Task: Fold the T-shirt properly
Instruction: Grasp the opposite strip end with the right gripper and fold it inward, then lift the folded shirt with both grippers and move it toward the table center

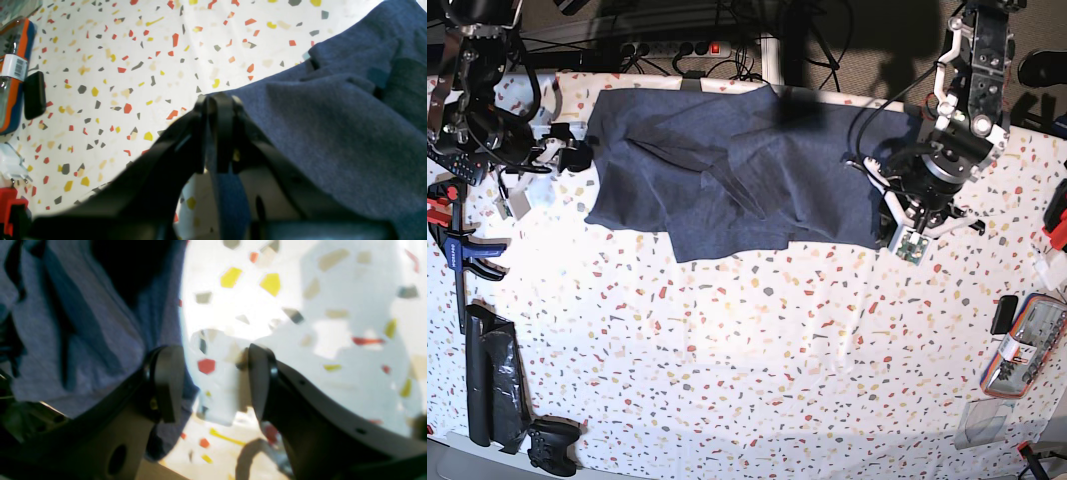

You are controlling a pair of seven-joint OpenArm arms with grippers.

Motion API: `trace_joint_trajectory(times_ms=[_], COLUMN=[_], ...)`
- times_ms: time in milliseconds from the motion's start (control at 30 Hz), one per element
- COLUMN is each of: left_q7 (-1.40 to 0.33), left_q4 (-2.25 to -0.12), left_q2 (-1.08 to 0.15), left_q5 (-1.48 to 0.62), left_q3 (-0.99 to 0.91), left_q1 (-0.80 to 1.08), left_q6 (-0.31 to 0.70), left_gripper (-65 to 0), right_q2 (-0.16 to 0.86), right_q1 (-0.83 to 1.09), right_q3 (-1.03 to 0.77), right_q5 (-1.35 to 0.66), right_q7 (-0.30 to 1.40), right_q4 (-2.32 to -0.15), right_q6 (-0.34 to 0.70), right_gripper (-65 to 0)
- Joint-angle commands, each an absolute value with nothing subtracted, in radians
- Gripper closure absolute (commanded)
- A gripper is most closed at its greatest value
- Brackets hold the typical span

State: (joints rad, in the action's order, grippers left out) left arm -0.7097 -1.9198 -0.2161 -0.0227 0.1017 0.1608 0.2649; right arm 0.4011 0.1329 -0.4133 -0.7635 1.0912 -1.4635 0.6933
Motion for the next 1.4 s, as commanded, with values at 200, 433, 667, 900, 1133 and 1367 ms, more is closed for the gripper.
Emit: trace_joint_trajectory(times_ms=[200,433,667,900,1133,1367], left_q7=[-0.687,-0.687,-0.687,-0.688,-0.679,-0.679], left_q4=[-1.937,-1.937,-1.937,-1.937,-1.926,-1.826], left_q2=[-0.220,-0.220,-0.220,-0.220,-0.220,-0.220], left_q5=[-0.027,-0.027,-0.026,-0.026,-0.026,-0.026], left_q3=[0.099,0.099,0.099,0.099,0.076,0.027], left_q1=[0.149,0.150,0.150,0.153,0.202,0.216], left_q6=[0.261,0.261,0.261,0.261,0.261,0.261], left_gripper=[-5.0,-5.0,-5.0,-5.0,-5.0,-5.0], right_q2=[0.331,0.248,0.219,0.234,0.352,0.391], right_q1=[0.128,0.128,0.128,0.125,0.105,0.101], right_q3=[-0.405,-0.405,-0.405,-0.406,-0.435,-0.465], right_q5=[-0.763,-0.763,-0.763,-0.762,-0.781,-0.976], right_q7=[1.082,1.140,1.129,1.074,1.085,1.129], right_q4=[-1.384,-1.384,-1.385,-1.391,-1.448,-1.500], right_q6=[0.698,0.698,0.698,0.698,0.698,0.698], right_gripper=[-31.2,-31.2,-20.9,0.0,0.0,0.0])
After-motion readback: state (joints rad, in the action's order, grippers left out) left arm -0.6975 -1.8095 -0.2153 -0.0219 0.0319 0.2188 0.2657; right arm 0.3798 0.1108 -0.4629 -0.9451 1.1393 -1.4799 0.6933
